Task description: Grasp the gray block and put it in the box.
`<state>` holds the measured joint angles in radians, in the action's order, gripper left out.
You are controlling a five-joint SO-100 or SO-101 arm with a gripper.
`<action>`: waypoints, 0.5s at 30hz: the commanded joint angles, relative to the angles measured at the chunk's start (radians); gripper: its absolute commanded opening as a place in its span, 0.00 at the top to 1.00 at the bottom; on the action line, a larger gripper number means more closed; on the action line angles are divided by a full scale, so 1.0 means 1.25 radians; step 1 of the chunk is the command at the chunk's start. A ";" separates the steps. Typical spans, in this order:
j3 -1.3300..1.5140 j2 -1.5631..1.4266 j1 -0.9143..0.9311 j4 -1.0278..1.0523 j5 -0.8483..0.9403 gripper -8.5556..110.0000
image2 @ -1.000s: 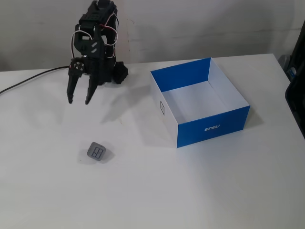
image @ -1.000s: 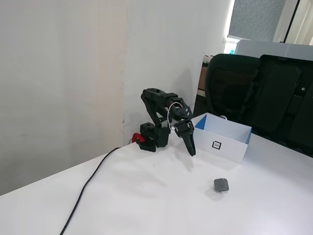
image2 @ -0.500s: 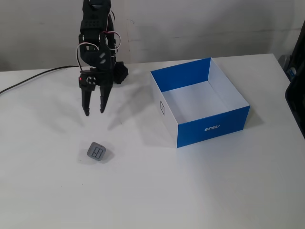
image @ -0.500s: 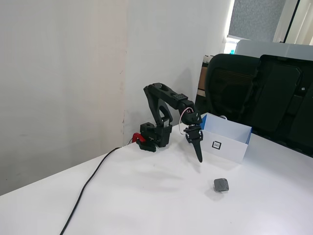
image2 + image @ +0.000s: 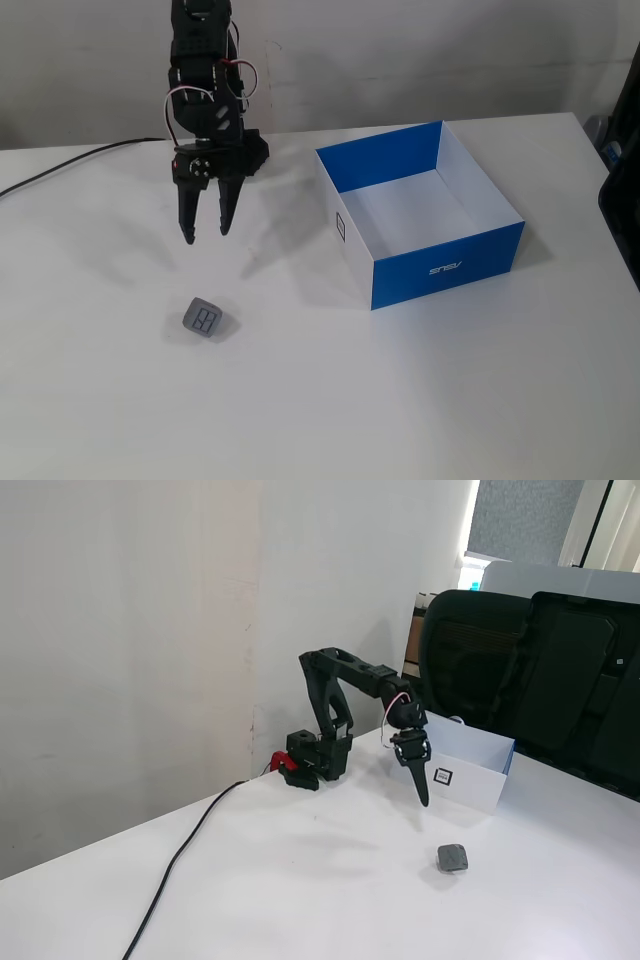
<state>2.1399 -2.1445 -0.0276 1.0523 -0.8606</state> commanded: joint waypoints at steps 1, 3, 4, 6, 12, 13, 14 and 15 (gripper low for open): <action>-0.093 0.001 0.000 0.028 -0.012 0.73; -0.104 0.002 0.001 0.042 -0.012 0.72; -0.109 0.002 0.001 0.048 -0.012 0.71; -0.125 0.005 -0.005 0.066 -0.018 0.71; -0.147 0.027 -0.047 0.075 -0.032 0.71; -0.152 0.036 -0.056 0.075 -0.033 0.71; -0.161 0.045 -0.066 0.075 -0.036 0.71; -0.169 0.059 -0.076 0.075 -0.036 0.71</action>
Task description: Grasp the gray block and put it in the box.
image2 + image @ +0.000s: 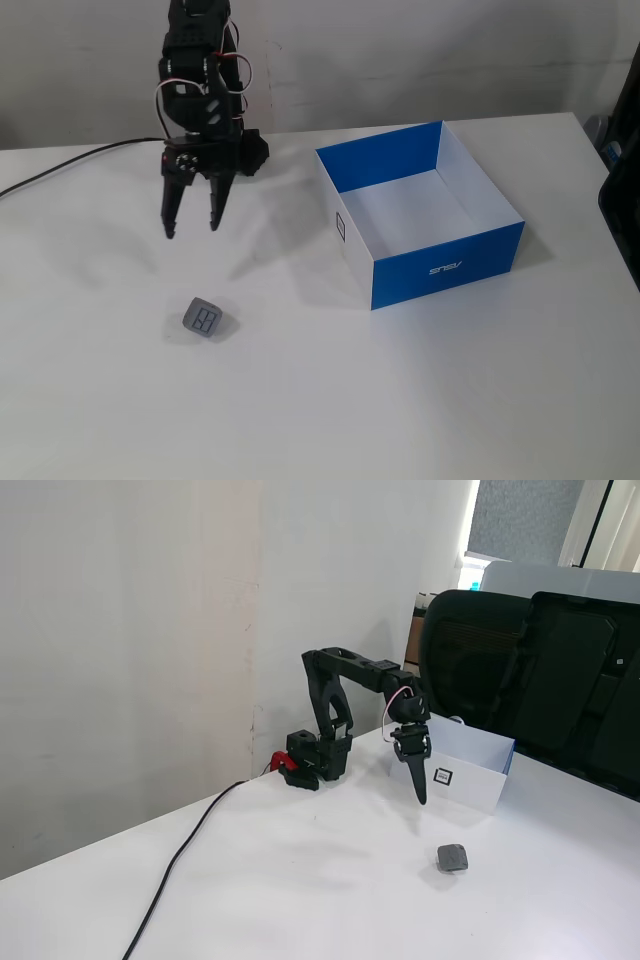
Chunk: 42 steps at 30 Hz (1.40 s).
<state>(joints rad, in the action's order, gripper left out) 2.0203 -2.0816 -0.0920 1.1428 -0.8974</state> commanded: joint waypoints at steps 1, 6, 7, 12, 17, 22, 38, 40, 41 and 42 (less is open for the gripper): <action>-0.083 0.023 -0.034 0.002 -0.006 0.71; -0.129 0.099 -0.079 0.004 -0.006 0.70; -0.136 0.110 -0.083 0.004 -0.006 0.70; -0.185 0.175 -0.093 0.012 0.000 0.69; -0.241 0.229 -0.056 0.049 0.015 0.67; -0.283 0.260 -0.021 0.075 0.018 0.66; -0.362 0.330 -0.001 0.123 -0.150 0.68; -0.362 0.340 0.004 0.123 -0.164 0.69; -0.363 0.345 0.004 0.123 -0.175 0.69; -0.366 0.351 0.004 0.123 -0.184 0.69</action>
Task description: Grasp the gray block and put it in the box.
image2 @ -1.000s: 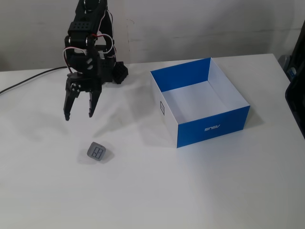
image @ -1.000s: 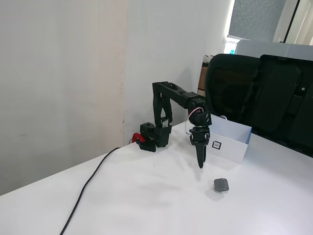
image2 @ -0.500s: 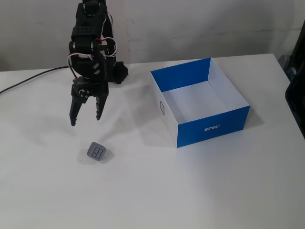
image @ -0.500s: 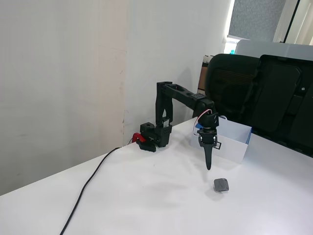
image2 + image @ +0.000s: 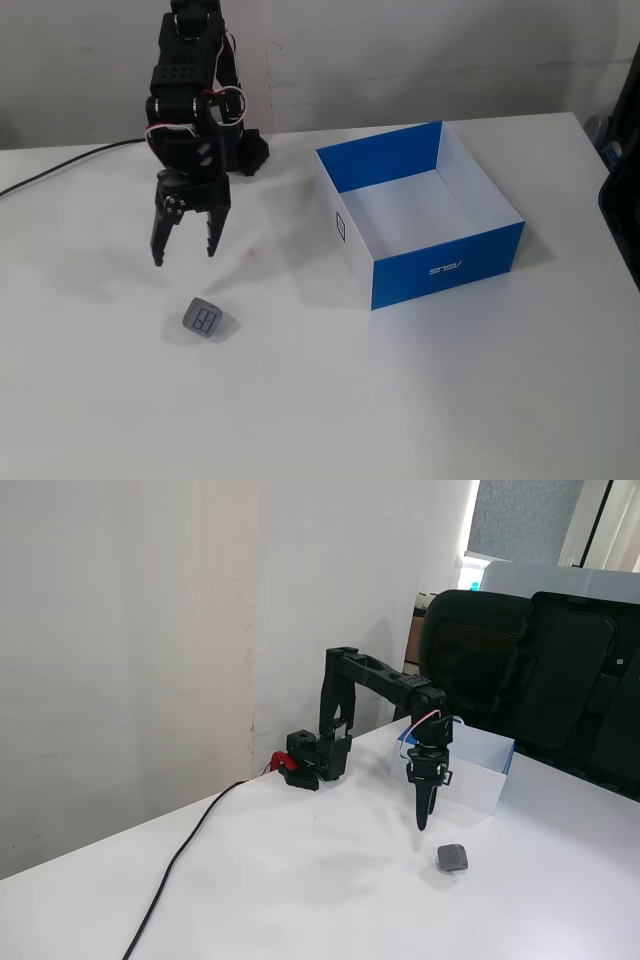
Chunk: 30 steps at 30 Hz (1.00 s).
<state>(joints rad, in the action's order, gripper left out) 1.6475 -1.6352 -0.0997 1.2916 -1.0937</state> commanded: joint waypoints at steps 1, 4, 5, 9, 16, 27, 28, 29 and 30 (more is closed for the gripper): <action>-0.071 0.000 0.010 0.002 -0.032 0.69; -0.085 0.016 0.009 -0.004 -0.047 0.70; -0.091 0.021 0.007 -0.005 -0.048 0.69; -0.147 0.063 0.009 0.007 -0.045 0.69; -0.239 0.124 -0.004 0.059 -0.036 0.68; -0.285 0.142 -0.082 0.099 -0.013 0.67; -0.285 0.145 -0.091 0.099 -0.010 0.67; -0.287 0.148 -0.097 0.099 -0.006 0.67; -0.288 0.155 -0.102 0.099 -0.002 0.67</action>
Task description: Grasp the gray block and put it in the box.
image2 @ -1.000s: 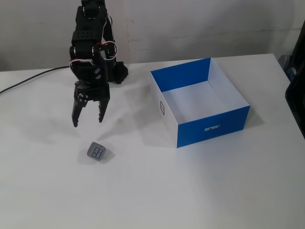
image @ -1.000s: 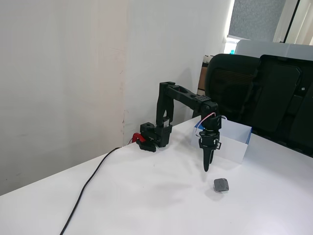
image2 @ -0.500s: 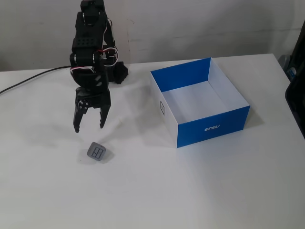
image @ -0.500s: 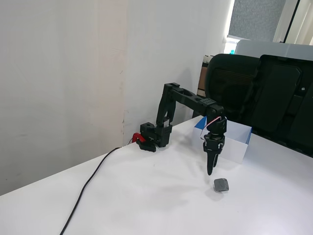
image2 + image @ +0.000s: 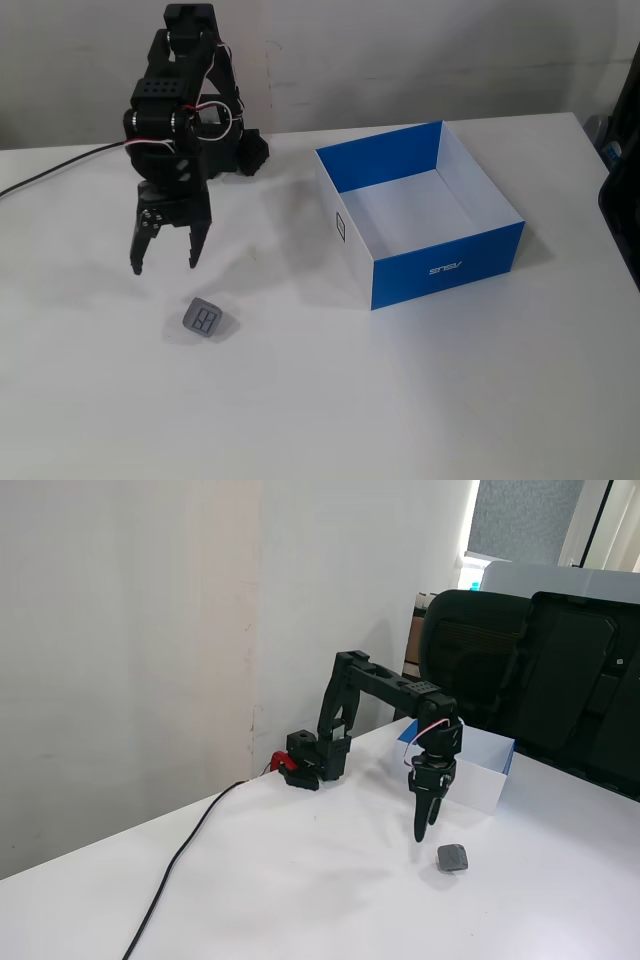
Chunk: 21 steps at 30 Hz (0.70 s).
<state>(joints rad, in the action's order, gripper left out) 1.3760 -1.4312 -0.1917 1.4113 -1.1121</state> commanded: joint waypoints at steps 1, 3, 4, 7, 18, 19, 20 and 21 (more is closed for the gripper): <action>-0.076 -0.001 -0.033 0.005 0.016 0.67; -0.092 0.020 -0.038 0.005 0.027 0.67; -0.103 0.033 -0.040 0.005 0.033 0.66; -0.168 0.092 -0.033 0.031 0.059 0.66; -0.331 0.216 0.027 0.082 0.102 0.58; -0.336 0.217 0.034 0.082 0.104 0.58; -0.341 0.217 0.040 0.083 0.107 0.58; -0.345 0.217 0.049 0.086 0.109 0.57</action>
<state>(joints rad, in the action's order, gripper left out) 1.0354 -1.1321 -0.1611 1.5110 -0.9863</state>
